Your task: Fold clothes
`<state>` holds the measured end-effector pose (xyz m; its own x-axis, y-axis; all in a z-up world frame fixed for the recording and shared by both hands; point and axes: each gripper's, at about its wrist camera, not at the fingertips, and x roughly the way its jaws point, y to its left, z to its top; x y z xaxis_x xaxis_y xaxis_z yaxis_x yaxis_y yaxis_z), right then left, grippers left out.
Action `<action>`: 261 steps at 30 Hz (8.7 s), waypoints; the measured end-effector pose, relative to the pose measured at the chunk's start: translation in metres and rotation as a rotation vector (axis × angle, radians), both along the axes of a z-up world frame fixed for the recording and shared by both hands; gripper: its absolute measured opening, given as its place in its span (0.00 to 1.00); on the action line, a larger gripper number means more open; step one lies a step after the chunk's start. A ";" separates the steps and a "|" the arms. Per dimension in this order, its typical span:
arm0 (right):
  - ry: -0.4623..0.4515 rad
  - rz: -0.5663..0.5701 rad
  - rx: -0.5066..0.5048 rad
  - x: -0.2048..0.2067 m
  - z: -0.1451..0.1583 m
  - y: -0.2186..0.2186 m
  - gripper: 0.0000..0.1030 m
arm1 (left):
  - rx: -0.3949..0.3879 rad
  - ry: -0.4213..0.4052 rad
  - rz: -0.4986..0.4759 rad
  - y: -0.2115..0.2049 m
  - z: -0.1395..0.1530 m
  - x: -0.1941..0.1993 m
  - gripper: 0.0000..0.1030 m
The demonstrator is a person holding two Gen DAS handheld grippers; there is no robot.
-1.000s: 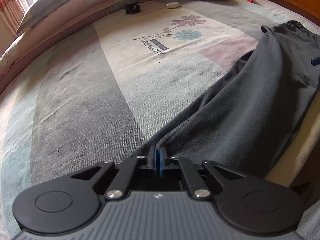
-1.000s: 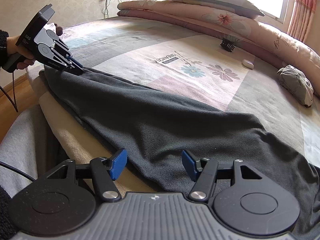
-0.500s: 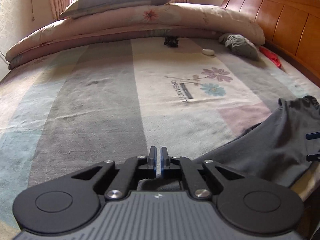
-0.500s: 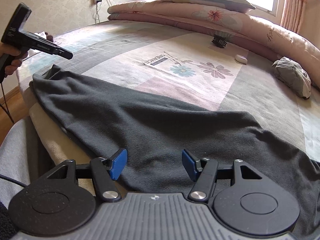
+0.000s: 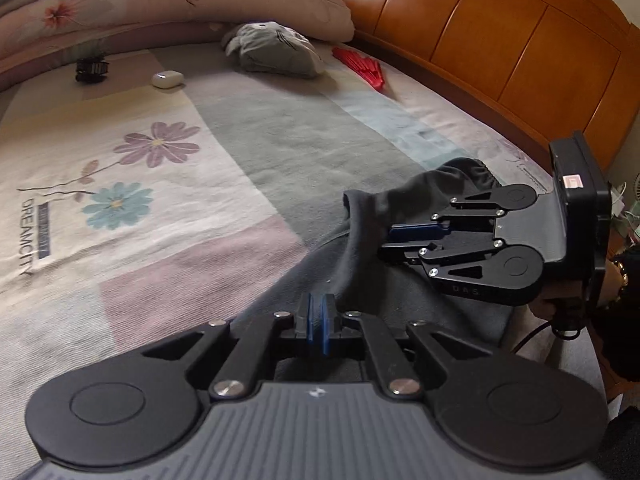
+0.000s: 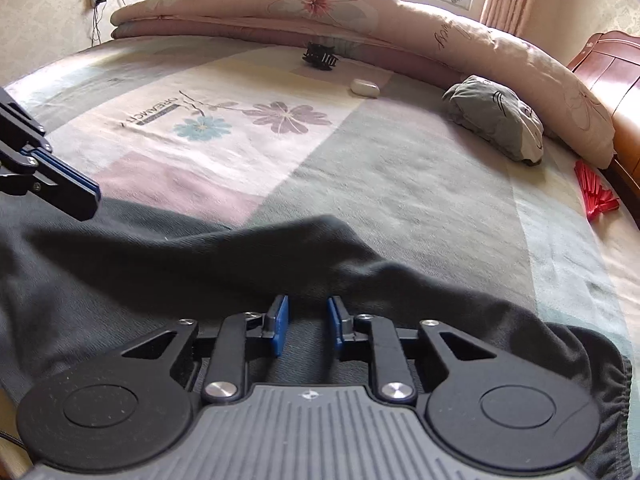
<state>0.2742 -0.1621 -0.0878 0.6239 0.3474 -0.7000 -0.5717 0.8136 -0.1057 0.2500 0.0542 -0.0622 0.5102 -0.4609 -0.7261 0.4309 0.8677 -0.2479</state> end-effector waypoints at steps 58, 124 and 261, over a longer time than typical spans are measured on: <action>0.023 -0.068 0.130 0.012 -0.008 -0.040 0.31 | 0.442 -0.293 -0.543 -0.098 -0.026 0.035 0.06; 0.093 -0.049 0.147 -0.031 -0.002 -0.026 0.71 | 0.147 -0.133 0.021 -0.005 -0.009 0.031 0.04; -0.070 0.475 0.073 -0.136 0.032 0.036 0.53 | 0.226 -0.025 0.053 0.053 0.027 -0.040 0.07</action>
